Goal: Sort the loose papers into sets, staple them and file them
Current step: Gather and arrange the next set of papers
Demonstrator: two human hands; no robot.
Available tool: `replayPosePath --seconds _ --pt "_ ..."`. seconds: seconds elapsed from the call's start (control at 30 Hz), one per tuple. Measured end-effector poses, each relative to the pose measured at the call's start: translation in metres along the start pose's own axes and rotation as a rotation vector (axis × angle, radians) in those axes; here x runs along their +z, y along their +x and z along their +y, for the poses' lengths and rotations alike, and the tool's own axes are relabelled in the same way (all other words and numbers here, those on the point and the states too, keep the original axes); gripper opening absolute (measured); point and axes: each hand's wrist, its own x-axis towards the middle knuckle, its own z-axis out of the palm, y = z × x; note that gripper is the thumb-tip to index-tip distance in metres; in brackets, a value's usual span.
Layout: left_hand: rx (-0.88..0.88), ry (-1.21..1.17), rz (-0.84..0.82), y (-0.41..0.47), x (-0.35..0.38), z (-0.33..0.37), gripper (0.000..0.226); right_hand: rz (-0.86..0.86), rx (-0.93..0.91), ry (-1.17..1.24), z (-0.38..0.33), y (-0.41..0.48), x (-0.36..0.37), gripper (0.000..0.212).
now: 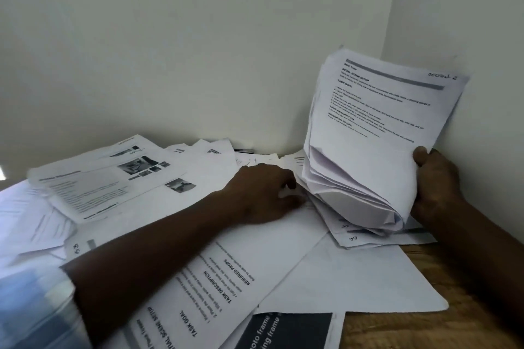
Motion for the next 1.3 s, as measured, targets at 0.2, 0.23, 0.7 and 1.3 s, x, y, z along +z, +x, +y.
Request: replayPosePath --seconds 0.2,0.23,0.7,1.3 --pt "0.054 0.007 -0.065 -0.002 -0.030 -0.013 0.073 -0.069 -0.033 -0.055 0.006 -0.005 0.005 0.014" --pt "0.032 0.056 -0.066 -0.004 -0.043 -0.014 0.065 -0.106 -0.045 -0.051 0.008 -0.007 0.007 0.011" --pt "-0.754 0.114 0.109 -0.230 -0.126 -0.122 0.070 -0.440 0.052 -0.254 0.068 0.044 0.047 0.033" --pt "-1.101 0.086 0.300 -0.287 -0.113 -0.190 0.058 -0.256 0.068 -0.227 0.082 -0.133 0.140 0.018"
